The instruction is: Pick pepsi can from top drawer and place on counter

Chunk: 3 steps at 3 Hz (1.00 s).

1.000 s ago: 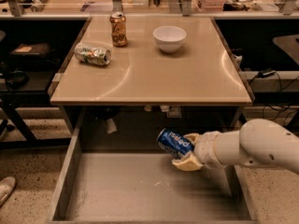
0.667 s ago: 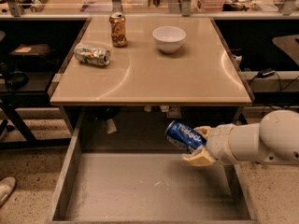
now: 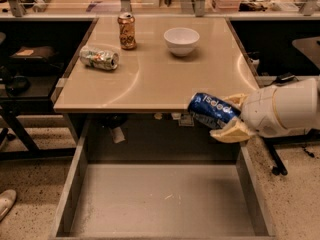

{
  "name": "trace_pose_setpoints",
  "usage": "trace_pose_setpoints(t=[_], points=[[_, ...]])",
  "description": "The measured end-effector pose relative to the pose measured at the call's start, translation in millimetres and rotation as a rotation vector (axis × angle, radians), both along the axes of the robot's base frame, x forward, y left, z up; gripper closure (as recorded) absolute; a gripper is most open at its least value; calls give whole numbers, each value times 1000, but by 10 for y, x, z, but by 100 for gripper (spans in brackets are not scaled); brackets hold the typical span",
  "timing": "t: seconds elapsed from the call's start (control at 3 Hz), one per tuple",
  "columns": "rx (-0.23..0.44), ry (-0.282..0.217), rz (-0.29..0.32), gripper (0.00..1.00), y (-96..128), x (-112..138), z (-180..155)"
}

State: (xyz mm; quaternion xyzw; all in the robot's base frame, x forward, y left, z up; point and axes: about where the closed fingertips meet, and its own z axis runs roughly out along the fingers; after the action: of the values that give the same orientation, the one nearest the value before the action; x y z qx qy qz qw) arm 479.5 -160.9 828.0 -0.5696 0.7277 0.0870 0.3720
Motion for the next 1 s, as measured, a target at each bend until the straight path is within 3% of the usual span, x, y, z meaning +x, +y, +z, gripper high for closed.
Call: trace_pose_setpoints(t=[0.33,0.67,1.0], points=[[2,-34,4,100,-10,77,233],[0,-29,5,100,0,59,197],[-12,-109,-15,100,-61,278,485]])
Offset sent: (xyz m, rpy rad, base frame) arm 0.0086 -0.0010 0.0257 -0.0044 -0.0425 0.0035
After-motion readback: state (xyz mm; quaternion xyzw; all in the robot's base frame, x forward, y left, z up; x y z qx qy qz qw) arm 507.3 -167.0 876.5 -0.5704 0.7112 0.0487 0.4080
